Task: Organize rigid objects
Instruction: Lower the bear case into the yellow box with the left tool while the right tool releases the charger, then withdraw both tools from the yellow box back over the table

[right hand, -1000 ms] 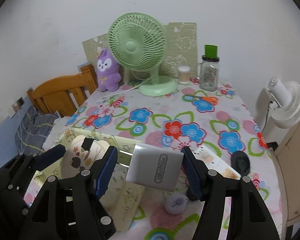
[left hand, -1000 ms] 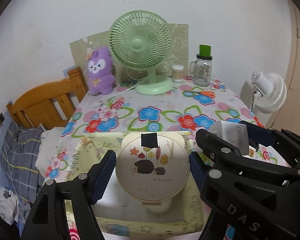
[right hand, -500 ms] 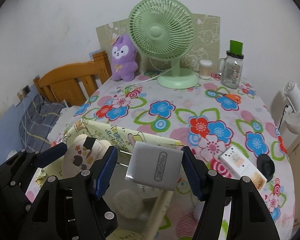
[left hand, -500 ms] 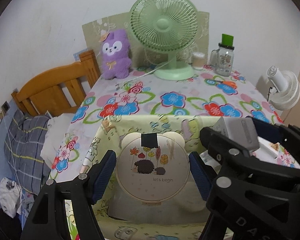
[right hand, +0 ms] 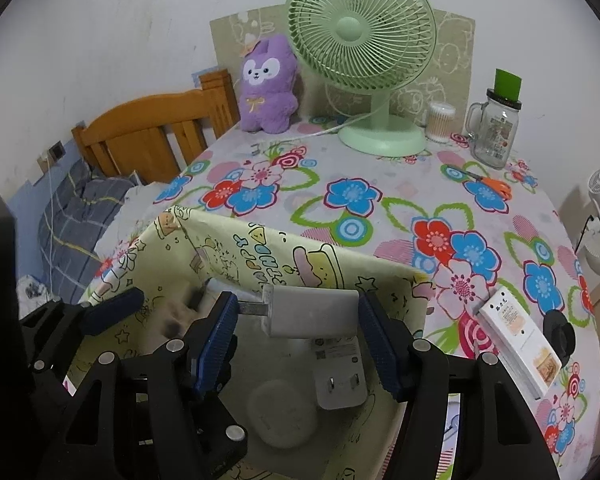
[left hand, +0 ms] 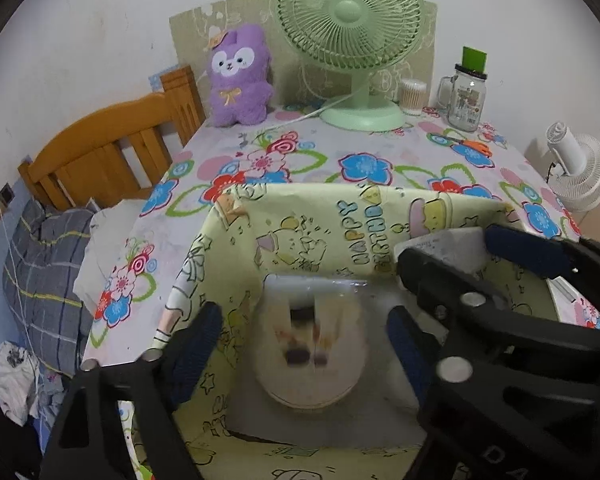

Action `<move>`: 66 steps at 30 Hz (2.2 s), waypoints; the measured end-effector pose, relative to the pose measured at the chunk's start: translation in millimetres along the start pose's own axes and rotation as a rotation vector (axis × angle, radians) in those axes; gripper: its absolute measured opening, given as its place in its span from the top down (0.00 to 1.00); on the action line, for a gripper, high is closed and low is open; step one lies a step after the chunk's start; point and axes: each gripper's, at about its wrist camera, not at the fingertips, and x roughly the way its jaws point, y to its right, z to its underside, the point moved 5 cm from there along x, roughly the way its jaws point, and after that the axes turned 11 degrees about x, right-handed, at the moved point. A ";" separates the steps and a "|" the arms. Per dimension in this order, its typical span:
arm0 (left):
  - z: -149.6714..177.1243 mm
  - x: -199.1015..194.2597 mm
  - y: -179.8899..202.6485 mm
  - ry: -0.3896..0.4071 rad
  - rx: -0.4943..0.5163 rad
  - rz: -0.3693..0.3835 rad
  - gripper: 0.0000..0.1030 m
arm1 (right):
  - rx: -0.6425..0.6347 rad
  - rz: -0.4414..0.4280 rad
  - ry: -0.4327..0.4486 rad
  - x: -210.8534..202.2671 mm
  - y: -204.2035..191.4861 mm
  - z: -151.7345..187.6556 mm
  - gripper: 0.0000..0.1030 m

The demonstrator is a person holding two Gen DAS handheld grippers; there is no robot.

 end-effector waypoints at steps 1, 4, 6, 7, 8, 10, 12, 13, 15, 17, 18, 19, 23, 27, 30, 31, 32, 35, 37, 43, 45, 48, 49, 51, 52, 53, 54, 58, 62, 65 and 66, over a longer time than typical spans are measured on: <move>-0.7 -1.1 0.6 0.006 0.000 0.007 0.08 | -0.001 -0.002 -0.014 1.2 0.1 0.2 0.35; -2.0 -2.2 0.6 0.016 -0.002 0.010 0.06 | -0.006 0.013 -0.032 4.0 -0.1 2.2 0.35; -1.5 -2.6 0.0 0.016 -0.008 0.015 0.06 | -0.014 0.013 -0.029 2.8 -0.7 2.9 0.34; -1.5 -3.0 -0.1 0.016 -0.009 0.017 0.05 | -0.017 0.013 -0.023 1.4 -0.8 2.7 0.32; -1.3 -4.5 -0.4 0.017 -0.013 0.018 0.05 | -0.019 0.012 -0.016 -0.2 -1.2 2.7 0.29; -1.3 -8.0 -0.6 0.023 -0.015 0.007 0.03 | -0.024 0.027 0.008 -5.0 -0.7 1.9 0.20; -1.4 -14.0 0.7 0.035 -0.013 -0.006 0.02 | -0.035 0.032 0.041 -12.4 -0.8 1.0 0.17; -1.8 -15.9 1.1 0.040 -0.012 -0.008 0.02 | -0.037 0.041 0.054 -15.9 -0.1 0.7 0.14; -2.0 -21.1 3.6 0.046 -0.010 -0.008 0.01 | -0.039 0.046 0.071 -22.1 1.6 0.3 0.11; -2.5 -26.3 7.2 0.053 -0.007 -0.006 0.01 | -0.034 0.041 0.077 -29.3 4.8 1.2 0.11; -2.8 -29.8 9.9 0.058 -0.005 -0.007 0.01 | -0.032 0.040 0.079 -32.0 5.6 2.2 0.10; -3.0 -32.0 11.5 0.061 -0.004 -0.009 0.01 | -0.028 0.039 0.081 -35.1 7.8 2.9 0.10; -4.7 -42.5 21.8 0.078 0.005 -0.011 0.01 | -0.021 0.042 0.096 -49.9 15.4 4.2 0.10; -7.0 -55.6 33.6 0.100 0.011 -0.011 0.01 | -0.008 0.045 0.116 -65.7 23.3 5.9 0.10; -8.9 -65.0 40.5 0.115 0.010 -0.010 0.01 | 0.003 0.045 0.125 -77.3 29.4 6.6 0.10; -9.8 -68.3 43.4 0.119 0.009 -0.009 0.01 | 0.003 0.045 0.131 -81.8 31.3 6.9 0.10; -10.6 -71.0 46.4 0.123 0.010 -0.009 0.01 | 0.004 0.046 0.137 -86.2 33.5 7.0 0.10; -12.6 -80.8 55.5 0.138 0.016 -0.013 0.01 | 0.008 0.048 0.154 -97.7 40.1 7.3 0.09; -13.3 -85.9 60.5 0.144 0.020 -0.015 0.01 | 0.012 0.051 0.165 -106.1 45.5 7.9 0.09; -15.5 -104.1 83.1 0.174 0.038 -0.014 0.01 | 0.023 0.059 0.199 -129.6 63.5 11.0 0.05; -15.2 -109.2 91.9 0.186 0.046 -0.008 0.01 | 0.023 0.063 0.209 -136.2 68.4 12.7 0.05; -14.8 -115.3 103.2 0.203 0.049 0.006 0.01 | 0.026 0.065 0.210 -145.3 77.6 16.5 0.04; -14.7 -117.3 107.2 0.207 0.051 0.010 0.01 | 0.026 0.069 0.213 -148.8 80.7 17.5 0.04; -14.7 -121.6 114.1 0.215 0.055 0.013 0.01 | 0.027 0.079 0.225 -156.1 86.5 19.8 0.04; -14.9 -123.5 117.5 0.220 0.059 0.015 0.01 | 0.029 0.084 0.232 -159.9 90.1 20.7 0.04; -15.1 -125.2 120.8 0.225 0.063 0.016 0.01 | 0.031 0.085 0.235 -162.2 92.5 21.4 0.04; -15.3 -127.0 123.9 0.230 0.067 0.017 0.01 | 0.034 0.087 0.238 -164.8 94.9 22.2 0.04; -15.9 -135.4 136.2 0.253 0.079 0.027 0.01 | 0.058 0.094 0.248 -173.8 107.7 26.6 0.04; -16.4 -138.7 149.9 0.262 0.086 0.041 0.01 | 0.070 0.110 0.257 -181.4 119.3 30.4 0.04; -17.4 -139.5 160.1 0.264 0.094 0.052 0.01 | 0.074 0.126 0.267 -187.4 129.6 33.0 0.04; -17.7 -140.1 164.8 0.266 0.099 0.055 0.01 | 0.076 0.130 0.270 -188.9 132.5 34.1 0.04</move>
